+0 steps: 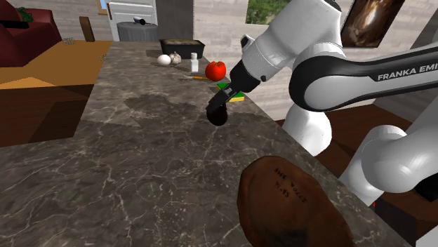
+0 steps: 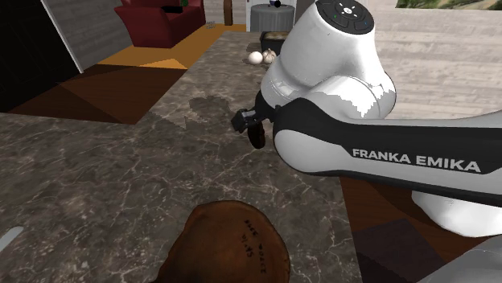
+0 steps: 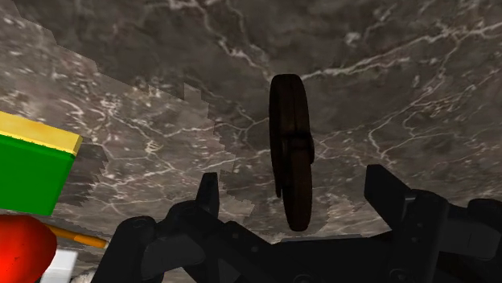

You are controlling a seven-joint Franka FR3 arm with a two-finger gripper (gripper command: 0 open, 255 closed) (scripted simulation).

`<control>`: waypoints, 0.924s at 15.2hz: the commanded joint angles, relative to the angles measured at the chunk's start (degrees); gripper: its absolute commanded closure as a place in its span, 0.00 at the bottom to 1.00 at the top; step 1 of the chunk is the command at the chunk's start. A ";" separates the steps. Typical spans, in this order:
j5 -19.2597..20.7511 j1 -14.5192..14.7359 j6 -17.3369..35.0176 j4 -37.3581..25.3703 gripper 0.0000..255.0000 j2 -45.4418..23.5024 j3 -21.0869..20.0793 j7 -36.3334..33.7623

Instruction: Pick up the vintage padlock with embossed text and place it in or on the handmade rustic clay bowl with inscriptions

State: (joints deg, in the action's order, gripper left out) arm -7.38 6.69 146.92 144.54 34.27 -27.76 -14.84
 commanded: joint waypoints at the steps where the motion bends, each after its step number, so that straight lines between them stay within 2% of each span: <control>1: 0.00 0.00 0.00 0.00 1.00 0.00 0.00 0.00; 10: 0.01 0.00 0.01 0.00 1.00 -0.01 -0.01 -0.01; 14: 0.05 0.09 -3.24 -2.53 1.00 0.71 0.84 0.47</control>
State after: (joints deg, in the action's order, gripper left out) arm -7.36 6.78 144.46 142.63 34.85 -27.13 -14.50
